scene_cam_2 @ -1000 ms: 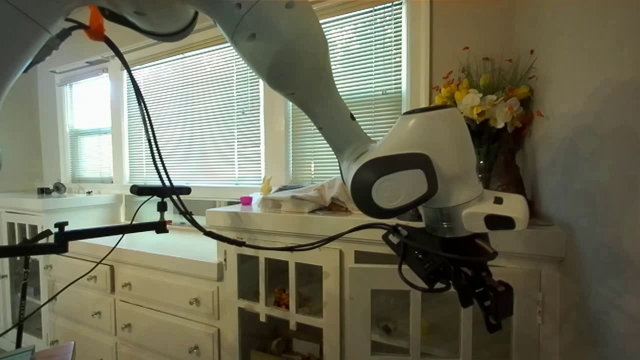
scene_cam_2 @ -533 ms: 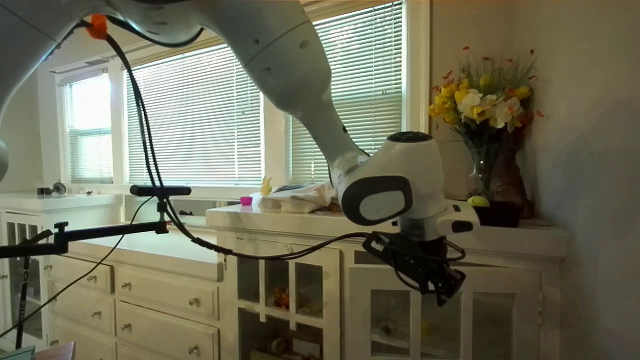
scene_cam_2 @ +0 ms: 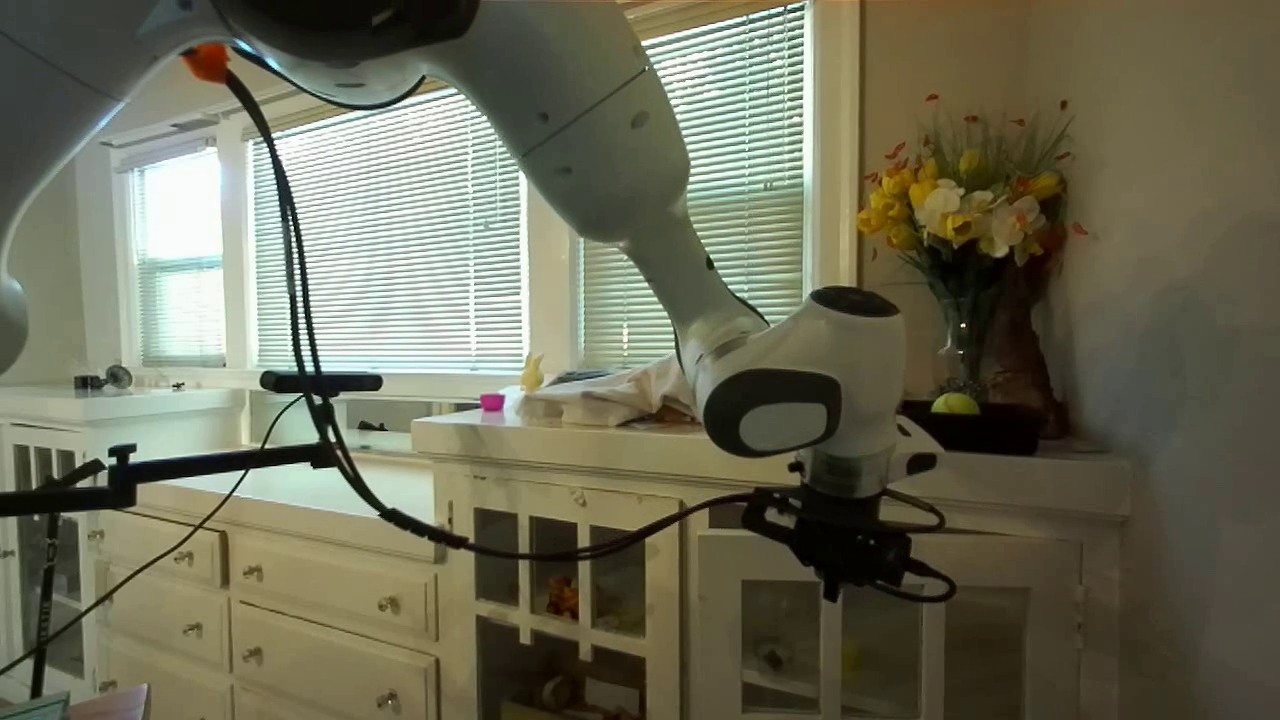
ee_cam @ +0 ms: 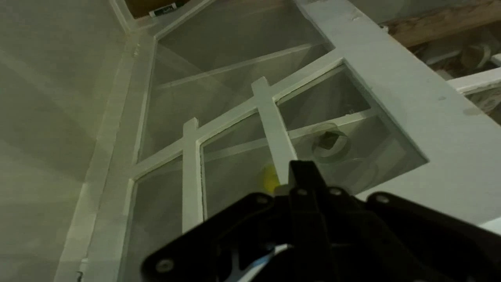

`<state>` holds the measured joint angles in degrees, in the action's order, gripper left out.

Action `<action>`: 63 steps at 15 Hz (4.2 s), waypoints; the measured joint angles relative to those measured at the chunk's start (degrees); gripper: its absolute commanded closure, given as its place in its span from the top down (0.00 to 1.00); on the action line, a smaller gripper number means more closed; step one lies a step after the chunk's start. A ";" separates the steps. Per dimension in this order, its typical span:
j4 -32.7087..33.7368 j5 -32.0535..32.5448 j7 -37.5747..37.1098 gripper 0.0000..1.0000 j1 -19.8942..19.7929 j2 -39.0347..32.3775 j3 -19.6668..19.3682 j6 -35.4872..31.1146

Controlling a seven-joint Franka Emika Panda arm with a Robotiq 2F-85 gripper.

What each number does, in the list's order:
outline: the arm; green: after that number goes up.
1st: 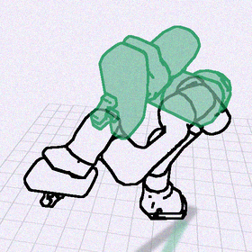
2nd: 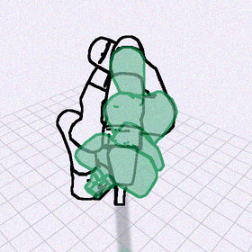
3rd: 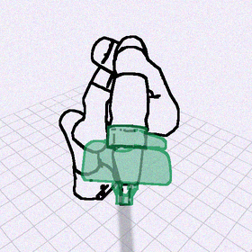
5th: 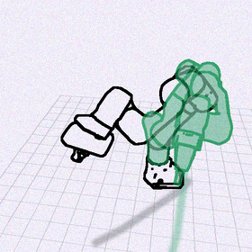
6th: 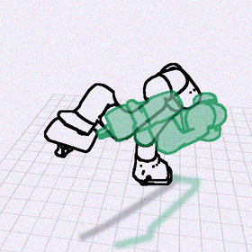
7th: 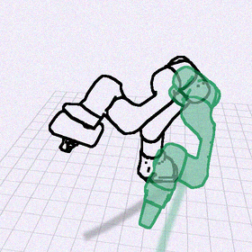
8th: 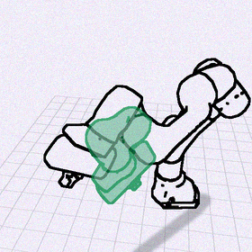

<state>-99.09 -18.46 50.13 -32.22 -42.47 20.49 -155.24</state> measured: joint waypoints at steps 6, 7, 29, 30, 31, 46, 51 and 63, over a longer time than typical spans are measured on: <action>4.50 -0.44 18.02 0.00 -0.71 -4.00 3.01 3.61; 5.10 -0.74 20.80 0.00 -0.74 -4.87 3.81 3.62; 20.56 -4.13 54.25 0.00 2.80 -24.69 17.93 4.95; 20.60 -4.27 54.24 0.00 2.61 -24.70 17.88 5.28; 20.68 -4.76 54.18 0.00 2.43 -24.70 17.73 5.19; 14.80 -12.14 33.60 0.00 -10.13 -13.44 15.25 -22.55; 7.08 -13.27 16.54 0.00 -0.98 0.33 -2.52 -23.78; 5.11 13.62 -10.97 0.00 15.12 14.32 -23.13 0.04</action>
<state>-93.99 -4.84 39.16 -17.10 -28.15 -2.64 -155.20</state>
